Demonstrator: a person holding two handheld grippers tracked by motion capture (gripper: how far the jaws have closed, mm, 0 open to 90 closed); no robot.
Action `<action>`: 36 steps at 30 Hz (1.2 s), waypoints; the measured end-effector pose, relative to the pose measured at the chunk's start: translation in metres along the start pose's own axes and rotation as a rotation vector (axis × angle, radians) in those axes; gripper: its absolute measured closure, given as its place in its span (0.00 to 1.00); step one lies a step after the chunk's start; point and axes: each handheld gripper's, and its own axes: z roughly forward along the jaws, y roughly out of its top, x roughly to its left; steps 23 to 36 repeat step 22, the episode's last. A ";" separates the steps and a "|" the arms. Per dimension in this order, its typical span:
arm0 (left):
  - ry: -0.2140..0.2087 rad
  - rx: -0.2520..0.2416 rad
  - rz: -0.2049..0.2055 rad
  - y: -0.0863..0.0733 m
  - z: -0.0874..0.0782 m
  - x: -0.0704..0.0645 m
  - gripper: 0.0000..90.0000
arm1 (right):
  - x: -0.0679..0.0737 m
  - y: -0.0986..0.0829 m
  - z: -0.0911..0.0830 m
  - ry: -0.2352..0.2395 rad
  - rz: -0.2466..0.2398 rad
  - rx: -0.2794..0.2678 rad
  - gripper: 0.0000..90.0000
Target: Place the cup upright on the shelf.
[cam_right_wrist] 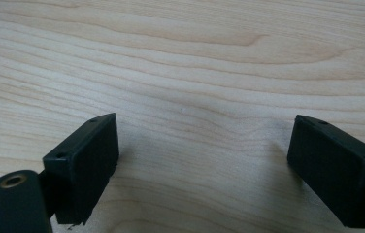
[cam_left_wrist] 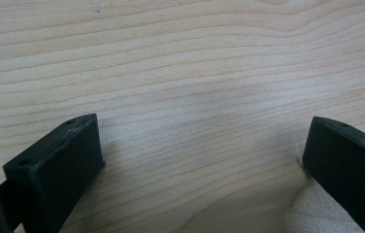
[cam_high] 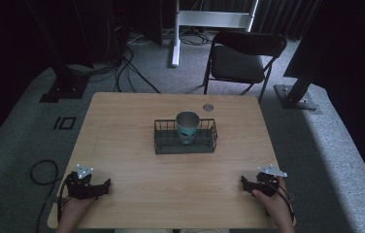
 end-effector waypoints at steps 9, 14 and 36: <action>0.000 0.000 0.000 0.000 0.000 0.000 0.02 | 0.000 0.000 0.000 0.002 -0.001 0.001 0.12; 0.000 0.000 0.000 0.000 0.000 0.000 0.02 | 0.000 0.000 0.000 0.003 0.000 0.002 0.12; 0.000 0.000 0.000 0.000 0.000 0.000 0.02 | 0.000 0.000 0.000 0.006 -0.002 0.001 0.12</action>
